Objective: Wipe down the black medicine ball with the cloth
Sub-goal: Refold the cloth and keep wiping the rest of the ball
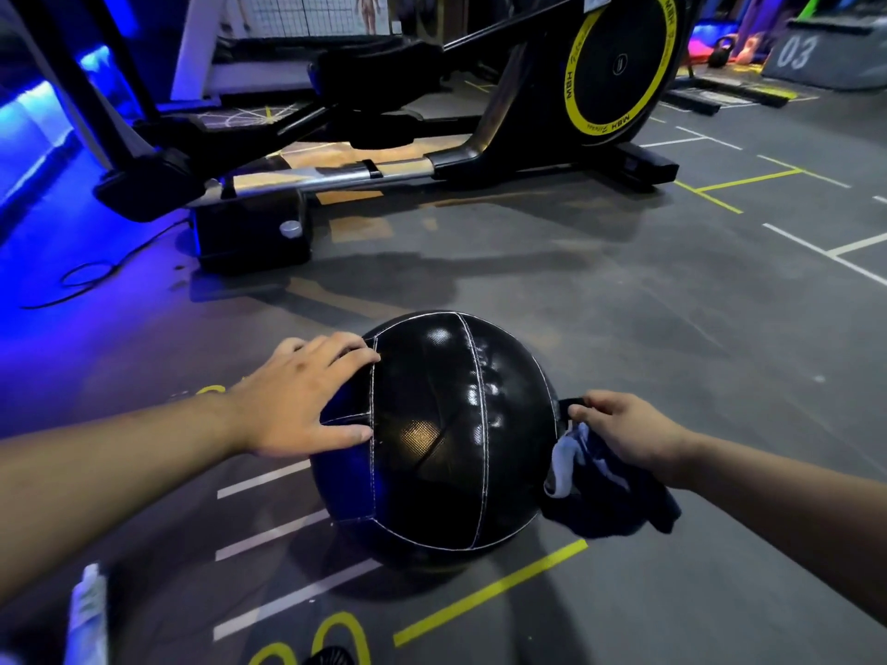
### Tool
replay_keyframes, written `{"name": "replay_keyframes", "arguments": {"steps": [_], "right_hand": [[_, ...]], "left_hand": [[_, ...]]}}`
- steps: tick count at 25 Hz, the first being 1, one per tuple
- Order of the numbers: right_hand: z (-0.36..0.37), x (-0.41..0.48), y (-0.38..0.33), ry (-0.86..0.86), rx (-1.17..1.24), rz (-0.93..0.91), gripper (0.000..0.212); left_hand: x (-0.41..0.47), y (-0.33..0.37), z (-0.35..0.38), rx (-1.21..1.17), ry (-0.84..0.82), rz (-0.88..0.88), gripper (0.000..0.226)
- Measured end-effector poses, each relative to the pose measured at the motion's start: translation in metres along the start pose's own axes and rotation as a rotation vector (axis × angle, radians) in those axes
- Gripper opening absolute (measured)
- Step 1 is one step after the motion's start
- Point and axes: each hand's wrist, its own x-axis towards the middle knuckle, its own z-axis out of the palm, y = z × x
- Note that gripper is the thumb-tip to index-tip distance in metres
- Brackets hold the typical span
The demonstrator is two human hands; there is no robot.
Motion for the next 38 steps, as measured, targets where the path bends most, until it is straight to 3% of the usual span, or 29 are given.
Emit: {"name": "replay_keyframes", "arguments": {"steps": [3,6,9,12,16,18,20,23,25,28,31,35,38], "right_hand": [[0.005,-0.015,-0.033,-0.025,-0.005,-0.113,0.028],[0.046,-0.036,-0.084,-0.189,-0.024,-0.271,0.027],[0.093,-0.047,-0.131,-0.340,-0.054,-0.482,0.020],[0.096,-0.035,-0.145,-0.364,-0.057,-0.439,0.019],[0.107,-0.010,-0.130,-0.218,-0.572,-0.366,0.051],[0.123,-0.005,-0.128,-0.186,-0.637,-0.396,0.053],[0.131,-0.002,-0.131,-0.138,-0.623,-0.391,0.054],[0.144,0.019,-0.128,-0.116,-0.594,-0.321,0.053],[0.152,0.036,-0.122,-0.129,-0.528,-0.219,0.046],[0.152,0.052,-0.116,-0.081,-0.548,-0.136,0.038],[0.154,0.056,-0.114,-0.216,-0.327,-0.109,0.028],[0.156,0.061,-0.111,-0.197,-0.353,-0.181,0.030],[0.151,0.050,-0.115,-0.186,-0.387,-0.267,0.034]], "left_hand": [[-0.006,0.005,-0.011,0.068,0.144,0.019,0.067],[-0.010,0.033,-0.021,0.046,0.298,0.167,0.052],[-0.012,0.052,-0.021,0.032,0.162,0.137,0.032],[-0.028,0.020,-0.012,-0.118,0.116,-0.064,0.034],[-0.081,-0.030,-0.002,-0.289,0.237,-0.110,0.030],[-0.100,-0.038,0.000,-0.341,0.243,-0.108,0.029],[-0.107,-0.043,0.000,-0.344,0.244,-0.126,0.028],[-0.118,-0.061,0.001,-0.165,0.244,-0.188,0.034],[-0.129,-0.075,-0.001,-0.019,0.145,-0.285,0.055],[-0.140,-0.082,0.001,0.089,-0.006,-0.293,0.091],[-0.142,-0.077,0.007,0.024,0.017,-0.229,0.087],[-0.137,-0.079,0.009,0.019,0.058,-0.239,0.083],[-0.133,-0.085,0.003,0.150,-0.018,-0.314,0.059]]}}
